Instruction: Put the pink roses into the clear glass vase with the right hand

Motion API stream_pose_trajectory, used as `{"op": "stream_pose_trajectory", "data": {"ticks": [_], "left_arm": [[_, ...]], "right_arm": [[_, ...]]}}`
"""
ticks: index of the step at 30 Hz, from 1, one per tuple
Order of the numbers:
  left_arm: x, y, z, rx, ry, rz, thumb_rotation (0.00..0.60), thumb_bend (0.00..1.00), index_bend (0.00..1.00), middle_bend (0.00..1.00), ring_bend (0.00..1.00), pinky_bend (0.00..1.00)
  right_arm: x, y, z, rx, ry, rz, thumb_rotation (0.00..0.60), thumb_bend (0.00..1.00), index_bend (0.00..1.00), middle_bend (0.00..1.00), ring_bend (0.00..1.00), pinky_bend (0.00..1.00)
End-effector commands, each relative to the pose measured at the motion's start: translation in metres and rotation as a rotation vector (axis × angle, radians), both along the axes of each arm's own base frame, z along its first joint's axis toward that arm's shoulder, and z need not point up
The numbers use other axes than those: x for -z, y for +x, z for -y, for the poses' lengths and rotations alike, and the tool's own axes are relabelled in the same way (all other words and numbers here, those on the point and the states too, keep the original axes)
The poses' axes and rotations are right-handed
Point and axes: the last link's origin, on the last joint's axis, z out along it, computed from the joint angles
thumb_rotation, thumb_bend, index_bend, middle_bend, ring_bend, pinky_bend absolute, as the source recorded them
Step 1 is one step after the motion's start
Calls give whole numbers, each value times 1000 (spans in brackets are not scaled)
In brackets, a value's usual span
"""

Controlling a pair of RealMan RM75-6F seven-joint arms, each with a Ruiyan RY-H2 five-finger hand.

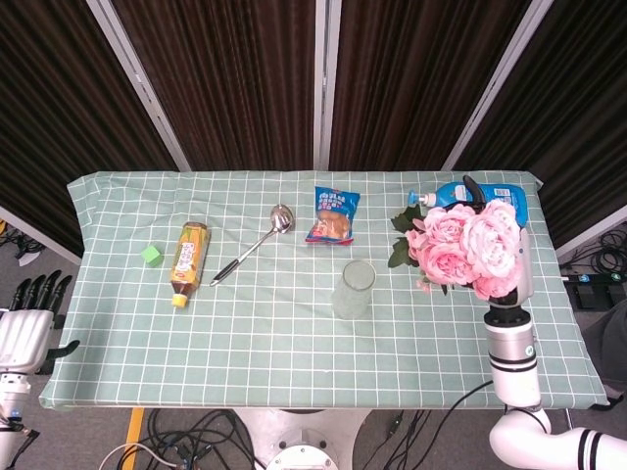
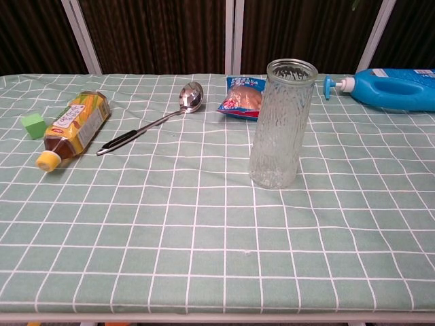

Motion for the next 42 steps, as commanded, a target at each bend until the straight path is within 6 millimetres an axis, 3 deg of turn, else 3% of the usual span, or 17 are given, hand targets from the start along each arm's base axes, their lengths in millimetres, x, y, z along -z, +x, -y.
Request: {"op": "stream_pose_trajectory", "data": {"ticks": [1, 11, 19, 29, 42], "left_arm": [[0, 0, 0, 2, 0, 0, 600, 0, 49, 0, 0, 17], [1, -9, 3, -30, 0, -1, 600, 0, 49, 0, 0, 17], [-1, -11, 2, -31, 6, 6, 600, 0, 49, 0, 0, 17], [-1, -14, 3, -39, 11, 15, 600, 0, 49, 0, 0, 17], [1, -22, 6, -50, -1, 22, 600, 0, 49, 0, 0, 17]], "right_arm": [[1, 3, 1, -36, 95, 4, 600, 187, 560, 490, 316, 36], [15, 5, 15, -59, 267, 65, 600, 164, 555, 490, 303, 48], [25, 10, 19, -54, 310, 71, 600, 164, 555, 491, 303, 63], [47, 18, 28, -43, 366, 27, 600, 164, 553, 488, 303, 63], [85, 10, 32, 5, 449, -59, 600, 189, 519, 474, 278, 63]]}}
